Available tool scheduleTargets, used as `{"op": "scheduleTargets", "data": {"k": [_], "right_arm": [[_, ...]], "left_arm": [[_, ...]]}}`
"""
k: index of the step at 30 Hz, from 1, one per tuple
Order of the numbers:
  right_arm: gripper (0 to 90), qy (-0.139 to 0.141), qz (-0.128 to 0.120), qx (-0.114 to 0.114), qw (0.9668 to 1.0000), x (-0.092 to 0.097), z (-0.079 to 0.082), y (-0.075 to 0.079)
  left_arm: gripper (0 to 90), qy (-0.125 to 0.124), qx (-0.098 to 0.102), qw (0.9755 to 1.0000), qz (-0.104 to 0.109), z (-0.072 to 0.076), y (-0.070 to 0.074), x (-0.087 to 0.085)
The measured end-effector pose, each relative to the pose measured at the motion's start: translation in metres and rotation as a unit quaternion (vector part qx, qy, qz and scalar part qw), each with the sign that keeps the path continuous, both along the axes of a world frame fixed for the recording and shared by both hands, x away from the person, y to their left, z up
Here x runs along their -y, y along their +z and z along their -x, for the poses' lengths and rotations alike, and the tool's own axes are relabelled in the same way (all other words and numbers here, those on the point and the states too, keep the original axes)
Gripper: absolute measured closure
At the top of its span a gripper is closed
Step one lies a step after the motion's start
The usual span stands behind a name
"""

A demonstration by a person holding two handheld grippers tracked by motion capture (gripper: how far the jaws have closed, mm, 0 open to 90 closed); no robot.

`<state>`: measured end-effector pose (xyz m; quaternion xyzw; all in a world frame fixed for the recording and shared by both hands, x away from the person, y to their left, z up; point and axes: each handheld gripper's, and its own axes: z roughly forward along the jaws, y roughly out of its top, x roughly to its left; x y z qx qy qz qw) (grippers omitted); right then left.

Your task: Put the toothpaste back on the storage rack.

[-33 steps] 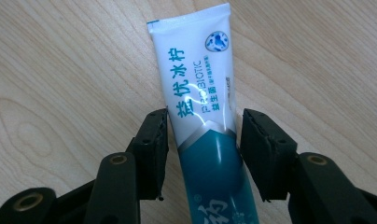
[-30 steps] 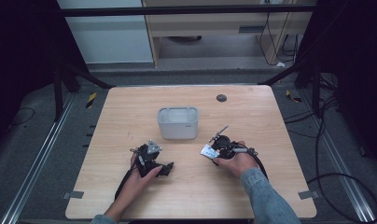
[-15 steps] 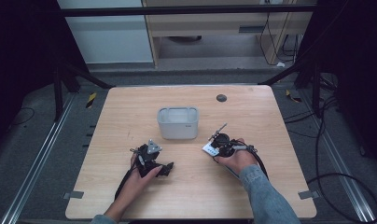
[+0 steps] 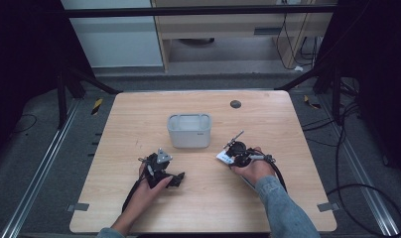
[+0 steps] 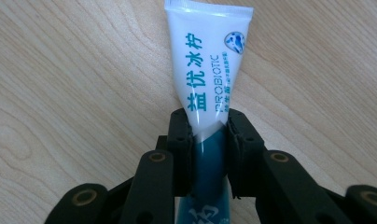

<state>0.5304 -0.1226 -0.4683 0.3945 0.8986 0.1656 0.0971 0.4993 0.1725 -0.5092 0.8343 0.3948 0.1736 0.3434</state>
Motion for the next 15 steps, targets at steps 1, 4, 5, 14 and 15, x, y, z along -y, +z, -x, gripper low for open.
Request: {"op": "scheduleTargets", "data": {"k": [1, 4, 5, 14, 15], "right_arm": [[74.6, 0.0, -0.003, 0.0, 1.0, 0.001, 0.0, 0.0], [77.1, -0.011, -0.01, -0.001, 0.9999, 0.002, 0.0, 0.001], [77.6, -0.01, -0.012, 0.0, 0.9999, 0.003, 0.0, 0.001], [79.0, -0.034, -0.015, 0.012, 0.9992, 0.01, 0.003, 0.01], [79.0, -0.031, -0.011, 0.012, 0.9994, 0.01, 0.003, 0.011]], "left_arm": [[0.0, 0.0, 0.0, 1.0, 0.0, 0.0, 0.0, 0.0], [0.0, 0.001, 0.0, 1.0, 0.0, 0.0, 0.0, 0.0], [0.0, 0.001, 0.0, 1.0, 0.0, 0.0, 0.0, 0.0], [0.0, 0.003, 0.0, 1.0, 0.0, -0.001, 0.0, 0.0], [0.0, 0.003, 0.001, 1.0, 0.0, -0.001, 0.0, 0.0]]}}
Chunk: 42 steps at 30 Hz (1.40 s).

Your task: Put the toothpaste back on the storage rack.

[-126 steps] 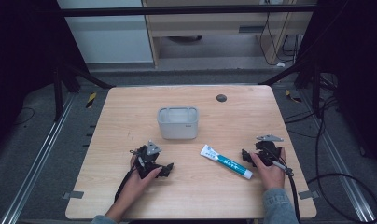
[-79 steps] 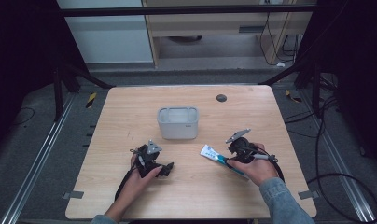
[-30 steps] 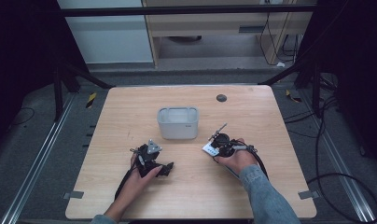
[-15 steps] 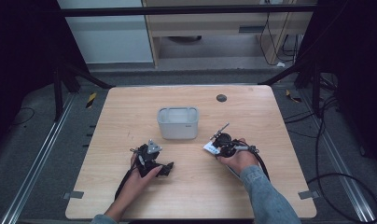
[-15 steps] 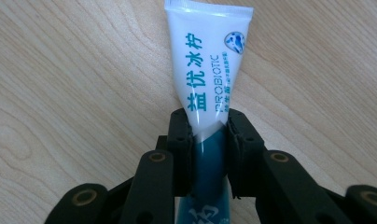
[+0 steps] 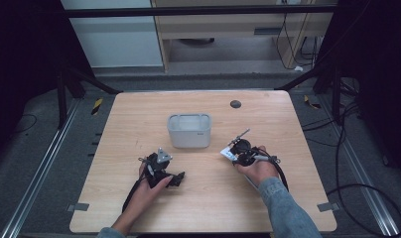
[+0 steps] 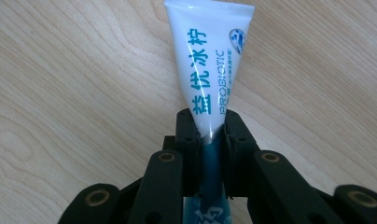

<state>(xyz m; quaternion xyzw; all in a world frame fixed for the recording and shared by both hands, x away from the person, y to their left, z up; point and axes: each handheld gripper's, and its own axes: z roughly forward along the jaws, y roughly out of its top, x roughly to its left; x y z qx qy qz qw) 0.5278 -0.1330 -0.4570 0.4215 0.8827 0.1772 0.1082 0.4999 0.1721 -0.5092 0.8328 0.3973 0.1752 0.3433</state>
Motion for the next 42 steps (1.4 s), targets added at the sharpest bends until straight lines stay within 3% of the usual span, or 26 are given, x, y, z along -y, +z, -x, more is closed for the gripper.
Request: {"op": "scheduleTargets", "data": {"k": [15, 31, 42], "right_arm": [[79.1, -0.02, -0.017, 0.028, 0.9993, 0.022, 0.003, 0.027], [79.2, -0.031, 0.01, 0.056, 0.9979, 0.046, 0.005, 0.061], [79.1, -0.036, 0.001, 0.087, 0.9956, 0.052, 0.004, 0.087]], "left_arm": [[0.0, -0.002, 0.0, 1.0, 0.0, 0.0, 0.0, 0.0], [0.0, 0.001, 0.0, 1.0, 0.0, 0.0, 0.0, 0.0], [0.0, 0.002, 0.0, 1.0, 0.001, 0.0, 0.0, 0.0]]}}
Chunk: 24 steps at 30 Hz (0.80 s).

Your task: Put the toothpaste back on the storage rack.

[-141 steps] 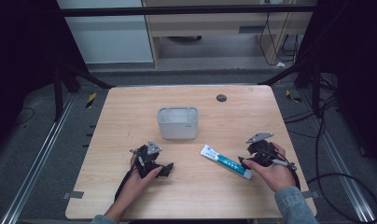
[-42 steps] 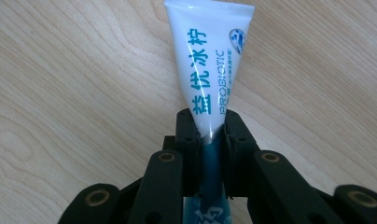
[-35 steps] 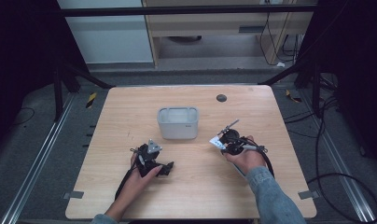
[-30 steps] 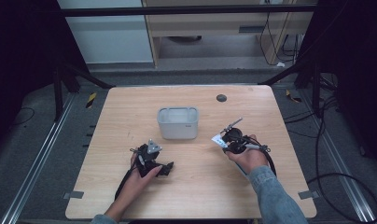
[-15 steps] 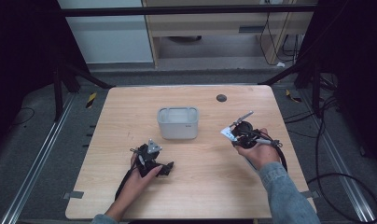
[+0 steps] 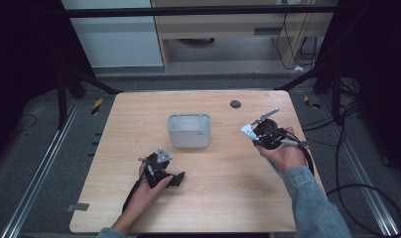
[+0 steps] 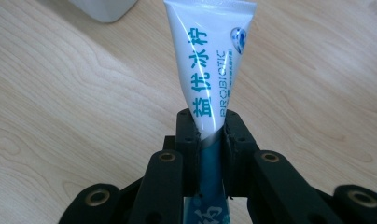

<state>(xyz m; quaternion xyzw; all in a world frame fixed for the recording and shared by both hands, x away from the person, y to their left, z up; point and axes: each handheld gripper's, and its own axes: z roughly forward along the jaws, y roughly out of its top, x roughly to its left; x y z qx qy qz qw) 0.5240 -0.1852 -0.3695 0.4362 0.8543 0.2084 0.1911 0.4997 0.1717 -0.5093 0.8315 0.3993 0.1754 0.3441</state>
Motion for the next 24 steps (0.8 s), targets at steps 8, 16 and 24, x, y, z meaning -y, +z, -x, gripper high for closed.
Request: {"op": "scheduleTargets", "data": {"k": [8, 16, 24], "right_arm": [[79.1, 0.001, -0.018, 0.015, 0.9997, -0.001, 0.001, 0.011], [79.1, -0.001, -0.036, 0.033, 0.9988, 0.0, 0.0, 0.017], [79.1, 0.0, -0.064, 0.057, 0.9963, -0.007, -0.002, 0.028]], "left_arm": [[0.0, -0.001, 0.001, 1.0, -0.001, 0.0, 0.0, 0.0], [0.0, -0.001, 0.001, 1.0, -0.001, 0.0, 0.0, 0.0], [0.0, -0.001, 0.001, 1.0, -0.001, 0.0, 0.0, 0.0]]}}
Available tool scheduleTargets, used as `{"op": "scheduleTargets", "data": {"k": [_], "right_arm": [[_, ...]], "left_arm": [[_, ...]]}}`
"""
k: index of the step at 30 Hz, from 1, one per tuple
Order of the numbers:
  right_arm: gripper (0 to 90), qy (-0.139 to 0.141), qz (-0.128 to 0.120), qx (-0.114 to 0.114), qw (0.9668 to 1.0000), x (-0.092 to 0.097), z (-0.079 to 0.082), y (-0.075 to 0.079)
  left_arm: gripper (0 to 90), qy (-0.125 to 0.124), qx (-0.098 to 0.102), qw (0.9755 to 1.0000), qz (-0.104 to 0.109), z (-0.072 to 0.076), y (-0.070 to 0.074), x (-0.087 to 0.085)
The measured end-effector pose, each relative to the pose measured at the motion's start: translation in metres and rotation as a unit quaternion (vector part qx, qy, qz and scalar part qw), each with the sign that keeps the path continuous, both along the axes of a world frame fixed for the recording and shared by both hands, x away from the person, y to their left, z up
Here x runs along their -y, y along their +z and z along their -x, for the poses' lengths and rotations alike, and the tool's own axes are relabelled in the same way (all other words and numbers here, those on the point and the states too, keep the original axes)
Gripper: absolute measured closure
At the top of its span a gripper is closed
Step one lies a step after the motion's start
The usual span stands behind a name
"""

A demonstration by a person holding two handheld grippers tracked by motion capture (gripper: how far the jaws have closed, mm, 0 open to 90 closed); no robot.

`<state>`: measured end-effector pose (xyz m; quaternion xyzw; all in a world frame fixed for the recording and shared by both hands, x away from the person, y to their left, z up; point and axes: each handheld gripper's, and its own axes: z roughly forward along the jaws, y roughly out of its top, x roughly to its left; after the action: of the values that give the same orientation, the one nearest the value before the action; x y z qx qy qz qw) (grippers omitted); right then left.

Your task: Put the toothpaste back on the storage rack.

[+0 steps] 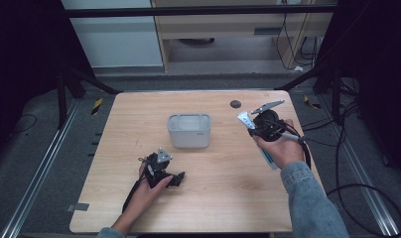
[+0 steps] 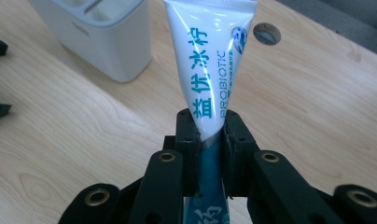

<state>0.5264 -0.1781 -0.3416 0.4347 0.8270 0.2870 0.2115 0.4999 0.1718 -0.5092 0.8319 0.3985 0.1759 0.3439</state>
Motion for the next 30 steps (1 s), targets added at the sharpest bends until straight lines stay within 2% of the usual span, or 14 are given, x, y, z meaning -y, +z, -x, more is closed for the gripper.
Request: {"op": "scheduleTargets", "data": {"k": [3, 4, 10, 23, 30], "right_arm": [[79.1, -0.003, -0.008, 0.011, 0.9999, -0.001, 0.0, 0.003], [79.1, -0.007, -0.016, 0.023, 0.9996, -0.003, 0.0, 0.007], [79.1, -0.016, -0.034, 0.041, 0.9984, -0.006, -0.003, 0.013], [79.1, -0.009, -0.055, 0.052, 0.9971, -0.021, -0.01, 0.028], [79.1, 0.0, -0.059, 0.052, 0.9969, -0.031, -0.017, 0.029]], "left_arm": [[0.0, 0.0, 0.0, 1.0, 0.0, 0.0, 0.0, 0.0], [0.0, 0.0, 0.0, 1.0, 0.0, 0.0, 0.0, 0.0], [0.0, 0.0, 0.0, 1.0, 0.0, 0.0, 0.0, 0.0], [0.0, -0.001, 0.0, 1.0, 0.0, 0.0, 0.0, 0.0], [0.0, 0.0, 0.0, 1.0, 0.0, -0.001, 0.0, 0.001]]}}
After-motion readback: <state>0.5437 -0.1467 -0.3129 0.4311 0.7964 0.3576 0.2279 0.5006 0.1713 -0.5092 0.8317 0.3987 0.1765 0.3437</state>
